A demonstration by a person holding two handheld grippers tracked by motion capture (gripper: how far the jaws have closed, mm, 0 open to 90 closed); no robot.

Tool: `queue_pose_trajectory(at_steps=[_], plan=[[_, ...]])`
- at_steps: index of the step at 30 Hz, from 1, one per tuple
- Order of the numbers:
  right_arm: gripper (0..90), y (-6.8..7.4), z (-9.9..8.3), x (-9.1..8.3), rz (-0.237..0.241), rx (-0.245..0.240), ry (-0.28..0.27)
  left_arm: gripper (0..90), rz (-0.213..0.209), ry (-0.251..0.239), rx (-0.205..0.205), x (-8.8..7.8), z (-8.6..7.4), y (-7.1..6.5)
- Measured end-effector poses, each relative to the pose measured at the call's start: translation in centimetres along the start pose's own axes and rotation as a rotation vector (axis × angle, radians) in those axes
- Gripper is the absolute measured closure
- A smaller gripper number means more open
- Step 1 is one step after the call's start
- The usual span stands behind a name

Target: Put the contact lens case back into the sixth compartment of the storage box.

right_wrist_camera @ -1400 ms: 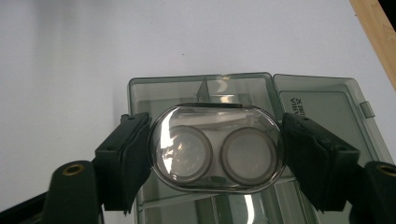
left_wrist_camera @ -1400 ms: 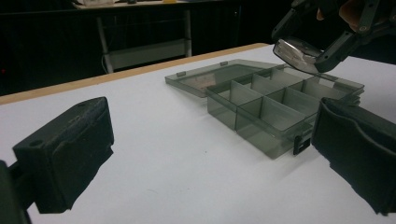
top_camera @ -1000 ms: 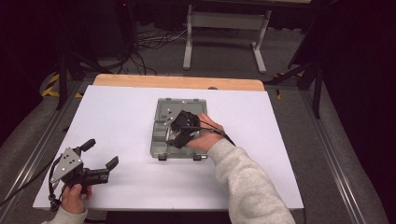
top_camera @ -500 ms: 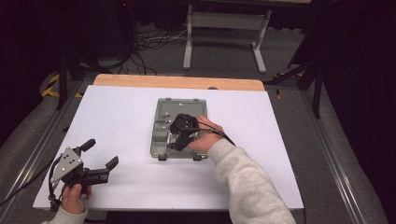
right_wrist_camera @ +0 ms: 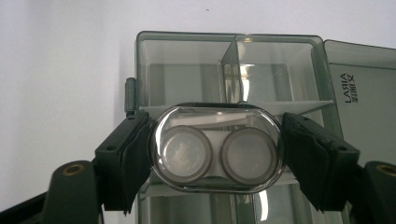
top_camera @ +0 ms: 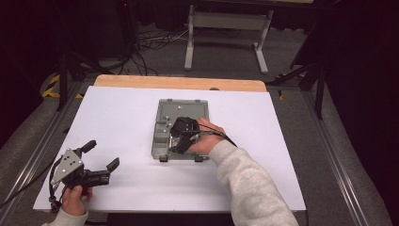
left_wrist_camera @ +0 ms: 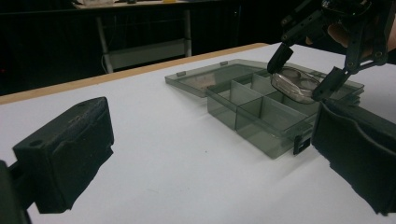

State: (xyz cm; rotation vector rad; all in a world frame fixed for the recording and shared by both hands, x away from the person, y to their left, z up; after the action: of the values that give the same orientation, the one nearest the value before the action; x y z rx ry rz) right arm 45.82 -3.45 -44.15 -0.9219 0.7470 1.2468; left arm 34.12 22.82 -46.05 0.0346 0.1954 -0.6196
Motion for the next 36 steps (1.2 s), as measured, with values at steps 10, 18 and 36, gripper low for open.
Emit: queue_pose_trajectory(at_steps=[10,18,36], plan=[[26.7,0.20,0.00,0.24,0.013,-0.004,0.025,0.0,0.000,0.000,-0.002,0.00,0.00,0.00],[26.7,0.26,-0.03,0.60,0.016,-0.012,0.032,0.0,0.000,-0.001,-0.001,0.00,0.01,0.00],[21.0,-0.01,-0.04,0.42,0.019,-0.003,0.012,0.0,0.000,0.001,0.002,-0.02,0.01,0.01]])
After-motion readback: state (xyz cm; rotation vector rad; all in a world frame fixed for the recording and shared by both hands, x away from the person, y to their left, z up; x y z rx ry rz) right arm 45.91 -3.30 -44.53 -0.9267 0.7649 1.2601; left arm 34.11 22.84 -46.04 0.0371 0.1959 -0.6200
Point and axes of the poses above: each handheld gripper's, and its own axes: x roughly forward along the jaws, z roughly out of its top, y roughly to its left, the point moved 5 cm from there along x, roughly forward along the jaws, and after that the axes turned 1 degree about -x, right-handed, at the moved point
